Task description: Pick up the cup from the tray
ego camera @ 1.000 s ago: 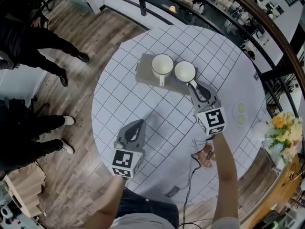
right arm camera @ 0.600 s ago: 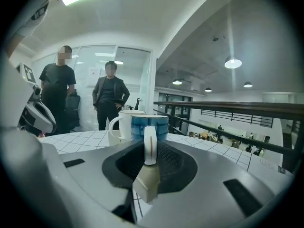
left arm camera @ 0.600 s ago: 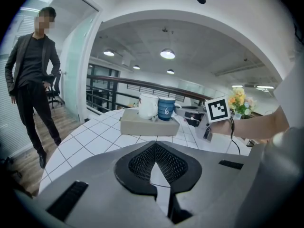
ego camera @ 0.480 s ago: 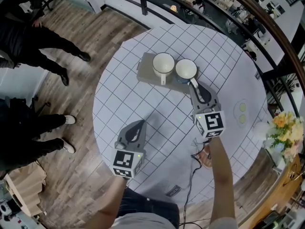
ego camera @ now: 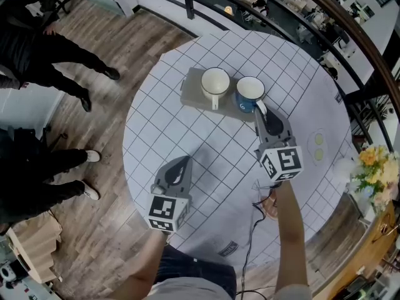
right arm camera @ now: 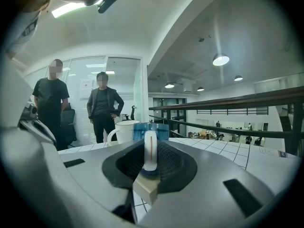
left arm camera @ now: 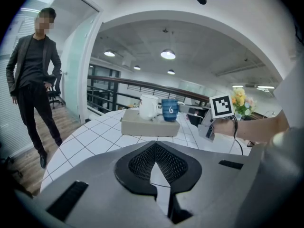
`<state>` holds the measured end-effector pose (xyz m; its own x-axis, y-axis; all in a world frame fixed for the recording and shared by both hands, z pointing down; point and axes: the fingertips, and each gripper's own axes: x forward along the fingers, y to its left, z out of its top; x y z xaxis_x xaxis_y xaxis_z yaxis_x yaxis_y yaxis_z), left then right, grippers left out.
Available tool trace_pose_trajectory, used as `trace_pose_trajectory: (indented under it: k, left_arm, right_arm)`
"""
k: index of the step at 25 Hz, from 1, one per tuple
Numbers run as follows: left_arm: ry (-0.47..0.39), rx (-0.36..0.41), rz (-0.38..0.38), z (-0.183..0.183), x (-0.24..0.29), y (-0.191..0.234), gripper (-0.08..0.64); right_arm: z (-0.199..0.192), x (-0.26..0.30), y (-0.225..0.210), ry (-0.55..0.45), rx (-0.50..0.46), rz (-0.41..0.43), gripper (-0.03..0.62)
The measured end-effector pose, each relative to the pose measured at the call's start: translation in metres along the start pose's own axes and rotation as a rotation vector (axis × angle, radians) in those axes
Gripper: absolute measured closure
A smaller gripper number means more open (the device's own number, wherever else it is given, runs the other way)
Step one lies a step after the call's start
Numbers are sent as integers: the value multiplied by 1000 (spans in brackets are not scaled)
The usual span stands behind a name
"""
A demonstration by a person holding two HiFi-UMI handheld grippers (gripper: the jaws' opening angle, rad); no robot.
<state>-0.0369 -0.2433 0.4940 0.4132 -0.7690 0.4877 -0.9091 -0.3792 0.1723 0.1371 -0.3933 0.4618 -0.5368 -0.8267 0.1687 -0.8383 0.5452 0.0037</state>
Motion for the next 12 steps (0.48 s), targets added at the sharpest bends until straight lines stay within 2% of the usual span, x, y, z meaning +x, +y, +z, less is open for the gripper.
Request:
trace_pose_trajectory:
  k: [6, 12]
  left_arm:
    - [-2, 5, 0, 1, -1, -4, 552]
    - [-41, 16, -31, 12, 0, -16, 552]
  right_arm:
    - [7, -20, -7, -10, 40, -17, 538]
    - [6, -62, -24, -36, 135, -88, 540]
